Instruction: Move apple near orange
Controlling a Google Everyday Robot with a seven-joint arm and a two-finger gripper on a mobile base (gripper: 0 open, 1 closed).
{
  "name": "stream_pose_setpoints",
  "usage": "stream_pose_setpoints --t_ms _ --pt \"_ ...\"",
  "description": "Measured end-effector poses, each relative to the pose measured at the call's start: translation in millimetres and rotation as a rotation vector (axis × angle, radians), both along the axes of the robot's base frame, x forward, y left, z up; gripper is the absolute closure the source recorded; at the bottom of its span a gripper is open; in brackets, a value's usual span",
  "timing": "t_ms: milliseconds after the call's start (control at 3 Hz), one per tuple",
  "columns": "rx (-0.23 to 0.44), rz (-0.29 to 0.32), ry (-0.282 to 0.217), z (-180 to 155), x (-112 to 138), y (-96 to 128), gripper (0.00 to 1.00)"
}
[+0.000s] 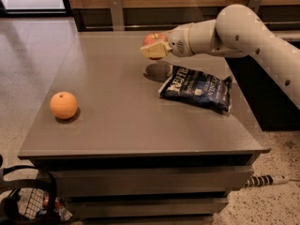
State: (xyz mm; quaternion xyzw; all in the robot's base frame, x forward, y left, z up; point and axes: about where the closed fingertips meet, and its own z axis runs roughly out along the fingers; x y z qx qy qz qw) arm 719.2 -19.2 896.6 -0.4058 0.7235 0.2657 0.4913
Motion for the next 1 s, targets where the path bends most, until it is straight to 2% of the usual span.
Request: stream_pose_setpoints --t_ms 333,667,1000 --pt "-0.026 0.022 -0.006 12.5 -30.2 17.9 1.0" --pt "-0.051 0.087 -0.007 4.4 -68.8 45.1 1.0" --pt "-0.054 0.151 -0.009 -9.5 -94.3 61.9 1.0"
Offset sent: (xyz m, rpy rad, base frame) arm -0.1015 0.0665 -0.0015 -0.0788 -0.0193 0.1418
